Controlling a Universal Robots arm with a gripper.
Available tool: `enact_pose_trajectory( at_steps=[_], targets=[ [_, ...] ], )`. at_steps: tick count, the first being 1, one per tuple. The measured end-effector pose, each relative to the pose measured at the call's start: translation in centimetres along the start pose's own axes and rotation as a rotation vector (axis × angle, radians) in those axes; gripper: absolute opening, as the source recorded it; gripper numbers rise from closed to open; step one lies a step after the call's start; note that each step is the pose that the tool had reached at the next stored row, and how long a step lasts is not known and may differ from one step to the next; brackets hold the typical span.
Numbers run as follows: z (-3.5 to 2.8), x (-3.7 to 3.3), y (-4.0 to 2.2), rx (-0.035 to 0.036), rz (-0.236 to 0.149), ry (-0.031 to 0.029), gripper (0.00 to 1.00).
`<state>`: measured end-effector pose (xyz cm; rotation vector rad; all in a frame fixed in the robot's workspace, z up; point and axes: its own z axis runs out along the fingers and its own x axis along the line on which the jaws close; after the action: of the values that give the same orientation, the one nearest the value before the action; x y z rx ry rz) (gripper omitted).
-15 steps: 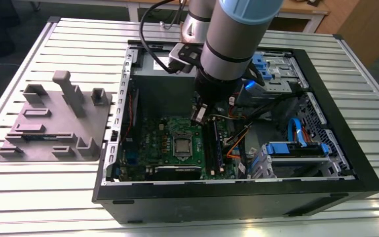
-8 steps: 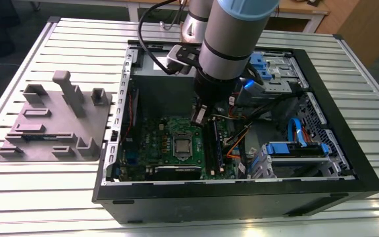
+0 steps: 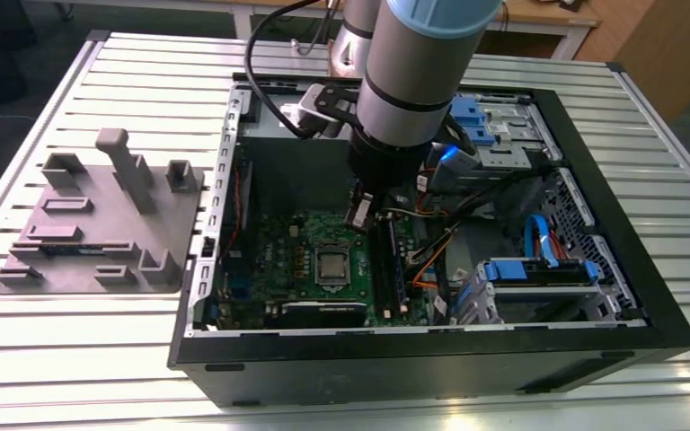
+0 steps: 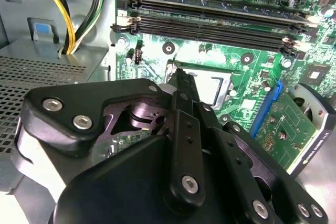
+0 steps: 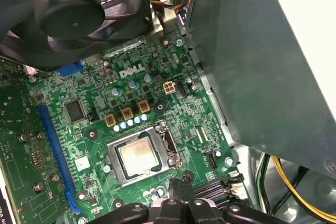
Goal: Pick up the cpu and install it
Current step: 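Install the first cpu locking lever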
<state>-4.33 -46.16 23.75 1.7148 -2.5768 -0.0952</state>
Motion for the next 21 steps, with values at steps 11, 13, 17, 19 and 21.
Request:
enact_pose_trajectory(
  at_steps=[11, 13, 17, 19, 21],
  targets=[
    [0.00, 0.11, -0.04, 0.0002, -0.069, 0.0052, 0.10],
    [0.00, 0.11, -0.04, 0.0003, -0.069, 0.0053, 0.10],
    [0.06, 0.14, -0.06, 0.0004, -0.069, 0.0055, 0.10],
    [0.06, 0.22, -0.10, 0.0007, -0.069, 0.0067, 0.10],
    [0.07, 0.33, -0.14, 0.0009, -0.070, 0.0069, 0.10]
  ],
)
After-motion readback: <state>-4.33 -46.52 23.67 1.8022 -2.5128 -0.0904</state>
